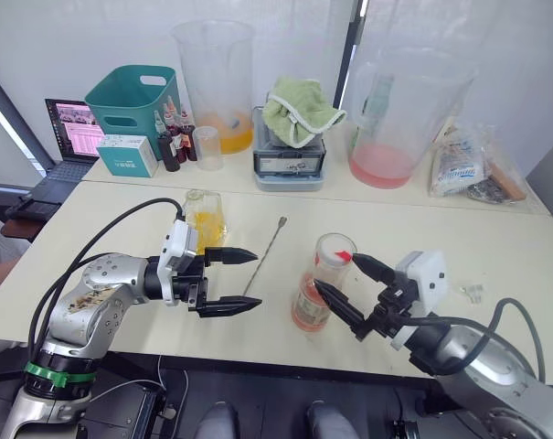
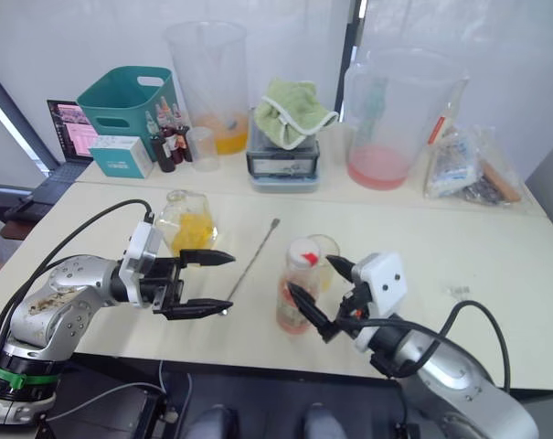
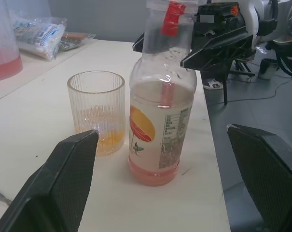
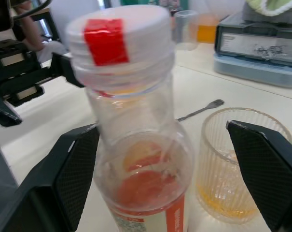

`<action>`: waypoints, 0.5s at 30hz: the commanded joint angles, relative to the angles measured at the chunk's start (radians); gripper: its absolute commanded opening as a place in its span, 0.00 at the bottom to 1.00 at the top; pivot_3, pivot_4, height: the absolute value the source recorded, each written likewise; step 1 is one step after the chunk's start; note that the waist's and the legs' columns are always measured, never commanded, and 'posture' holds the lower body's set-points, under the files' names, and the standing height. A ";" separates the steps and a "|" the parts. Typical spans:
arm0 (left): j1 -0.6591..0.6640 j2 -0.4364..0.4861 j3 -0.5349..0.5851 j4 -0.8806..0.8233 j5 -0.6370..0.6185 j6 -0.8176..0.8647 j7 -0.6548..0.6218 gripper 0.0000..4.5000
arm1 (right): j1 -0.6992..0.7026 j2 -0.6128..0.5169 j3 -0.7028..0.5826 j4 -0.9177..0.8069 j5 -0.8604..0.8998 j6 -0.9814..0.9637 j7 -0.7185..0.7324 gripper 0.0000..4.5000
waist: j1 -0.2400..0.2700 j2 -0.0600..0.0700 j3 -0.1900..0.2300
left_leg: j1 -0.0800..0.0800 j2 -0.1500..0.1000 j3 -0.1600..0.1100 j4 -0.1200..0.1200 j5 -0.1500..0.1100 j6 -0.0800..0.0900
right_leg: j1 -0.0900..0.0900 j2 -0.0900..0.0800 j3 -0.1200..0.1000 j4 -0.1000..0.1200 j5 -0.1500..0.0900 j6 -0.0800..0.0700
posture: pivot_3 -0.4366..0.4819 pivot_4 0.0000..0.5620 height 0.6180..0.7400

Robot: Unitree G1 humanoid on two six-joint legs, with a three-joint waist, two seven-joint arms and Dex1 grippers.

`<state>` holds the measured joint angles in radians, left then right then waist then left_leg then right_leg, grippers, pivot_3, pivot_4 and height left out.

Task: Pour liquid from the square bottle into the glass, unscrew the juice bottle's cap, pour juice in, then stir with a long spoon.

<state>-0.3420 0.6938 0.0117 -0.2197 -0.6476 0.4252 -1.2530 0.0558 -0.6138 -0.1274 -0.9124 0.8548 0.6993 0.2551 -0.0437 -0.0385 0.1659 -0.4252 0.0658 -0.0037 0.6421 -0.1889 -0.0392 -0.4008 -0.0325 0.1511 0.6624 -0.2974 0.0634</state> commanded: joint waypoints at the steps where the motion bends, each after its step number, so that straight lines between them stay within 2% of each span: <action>1: -0.014 0.007 0.022 -0.033 -0.014 0.007 0.014 1.00 | -0.026 -0.051 -0.071 0.011 0.101 -0.008 0.094 0.99 | 0.000 0.000 0.000 | 0.000 0.000 0.000 0.000 0.000 0.000 | 0.000 0.000 0.000 0.000 0.000 0.000 | 0.48 0.27 1.00; 15: 0.028 0.028 0.060 -0.094 -0.038 0.030 0.059 1.00 | -0.030 -0.272 -0.290 0.182 0.328 0.007 0.413 0.99 | 0.001 0.000 0.000 | 0.000 0.001 0.000 0.000 0.000 0.000 | 0.001 0.001 0.000 0.000 0.000 0.000 | 0.48 0.27 1.00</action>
<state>-0.3108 0.7111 0.0432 -0.2720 -0.6690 0.4594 -1.1990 0.0240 -0.8740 -0.3744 -0.7343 1.1564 0.7090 0.6354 -0.0429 -0.0389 0.1664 -0.4247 0.0665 -0.0041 0.6420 -0.1890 -0.0391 -0.3997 -0.0319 0.1509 0.6620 -0.2973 0.0634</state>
